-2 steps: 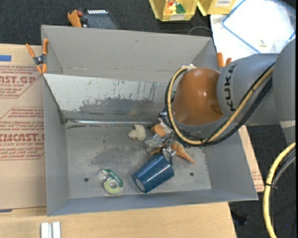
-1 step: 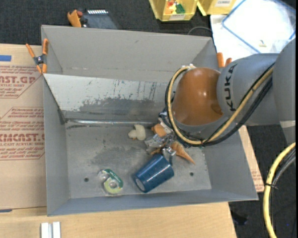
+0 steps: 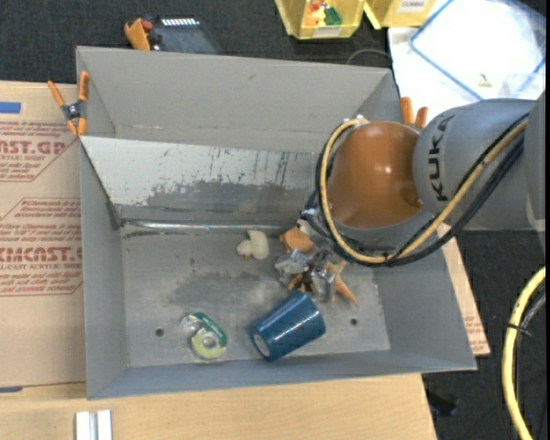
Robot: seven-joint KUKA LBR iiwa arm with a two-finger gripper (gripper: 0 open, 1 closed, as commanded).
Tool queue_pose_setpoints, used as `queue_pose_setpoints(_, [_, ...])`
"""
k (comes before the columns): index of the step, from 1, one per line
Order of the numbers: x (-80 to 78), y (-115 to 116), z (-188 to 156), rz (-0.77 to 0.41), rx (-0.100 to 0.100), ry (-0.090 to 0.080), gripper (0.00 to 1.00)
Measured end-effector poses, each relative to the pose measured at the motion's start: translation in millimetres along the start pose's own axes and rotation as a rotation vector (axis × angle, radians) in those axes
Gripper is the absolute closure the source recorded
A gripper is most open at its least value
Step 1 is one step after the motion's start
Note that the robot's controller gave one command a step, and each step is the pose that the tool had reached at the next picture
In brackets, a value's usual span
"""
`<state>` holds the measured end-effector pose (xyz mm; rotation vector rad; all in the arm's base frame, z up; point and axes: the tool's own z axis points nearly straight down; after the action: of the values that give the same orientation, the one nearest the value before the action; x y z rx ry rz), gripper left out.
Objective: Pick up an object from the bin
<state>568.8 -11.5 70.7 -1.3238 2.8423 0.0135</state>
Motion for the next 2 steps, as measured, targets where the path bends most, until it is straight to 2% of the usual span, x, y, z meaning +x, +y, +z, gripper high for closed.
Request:
queue_pose_setpoints(1, [72.7, -0.9, 0.1, -0.015, 0.0, 0.002, 1.0])
queue_pose_setpoints(2, [72.6, -0.8, 0.1, -0.015, 0.0, 0.002, 1.0])
